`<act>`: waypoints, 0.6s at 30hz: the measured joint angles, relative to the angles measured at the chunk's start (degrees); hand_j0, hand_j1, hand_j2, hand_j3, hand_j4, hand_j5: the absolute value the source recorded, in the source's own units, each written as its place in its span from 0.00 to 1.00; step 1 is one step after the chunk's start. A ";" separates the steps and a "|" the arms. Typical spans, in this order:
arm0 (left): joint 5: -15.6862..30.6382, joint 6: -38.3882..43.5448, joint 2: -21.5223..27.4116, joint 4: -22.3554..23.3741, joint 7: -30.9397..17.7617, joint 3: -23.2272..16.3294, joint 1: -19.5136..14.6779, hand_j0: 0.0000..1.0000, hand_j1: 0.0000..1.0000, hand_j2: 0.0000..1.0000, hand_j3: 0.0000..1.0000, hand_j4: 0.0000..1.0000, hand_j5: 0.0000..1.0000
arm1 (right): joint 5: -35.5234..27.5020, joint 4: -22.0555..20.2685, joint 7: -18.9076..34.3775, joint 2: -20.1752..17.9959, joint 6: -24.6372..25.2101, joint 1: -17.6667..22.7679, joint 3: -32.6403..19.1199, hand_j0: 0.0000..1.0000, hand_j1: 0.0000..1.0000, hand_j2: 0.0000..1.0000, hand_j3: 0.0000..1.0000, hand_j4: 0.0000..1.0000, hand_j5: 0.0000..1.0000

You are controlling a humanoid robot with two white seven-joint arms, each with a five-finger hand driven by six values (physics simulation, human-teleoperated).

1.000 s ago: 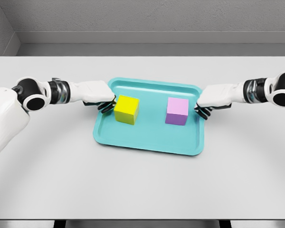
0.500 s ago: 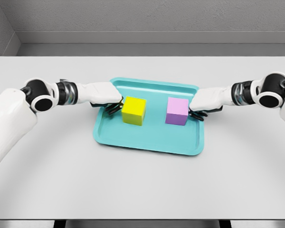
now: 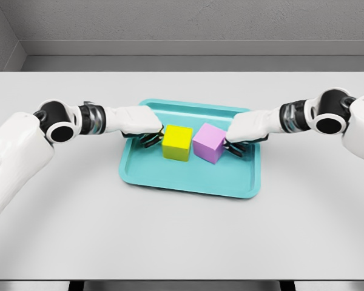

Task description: Push two cubes

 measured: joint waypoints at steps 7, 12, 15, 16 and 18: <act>-0.27 -0.26 0.59 1.85 0.03 1.79 -2.02 0.02 0.02 0.02 0.02 0.02 0.02 | 1.06 4.56 0.01 0.88 0.00 -0.09 -0.02 0.24 0.24 0.24 0.24 0.24 0.24; -0.33 -0.30 0.85 2.93 0.03 3.93 -2.11 0.02 0.02 0.02 0.02 0.02 0.02 | -1.34 6.39 0.52 0.90 0.08 -0.35 -0.32 0.26 0.26 0.26 0.26 0.26 0.26; -0.29 -0.31 0.90 3.09 0.03 4.30 -2.20 0.02 0.02 0.02 0.02 0.02 0.02 | -1.53 6.67 0.68 1.07 0.04 -0.62 -0.46 0.27 0.27 0.27 0.27 0.27 0.27; -0.28 -0.31 0.90 3.11 0.03 4.37 -2.20 0.02 0.02 0.02 0.02 0.02 0.02 | -1.25 6.74 0.62 1.12 0.03 -0.61 -0.49 0.27 0.27 0.27 0.27 0.27 0.27; -0.24 -0.31 0.91 3.14 0.03 4.47 -2.20 0.02 0.02 0.02 0.02 0.02 0.02 | -0.57 6.84 0.44 1.35 0.03 -0.62 -0.55 0.27 0.27 0.27 0.27 0.27 0.27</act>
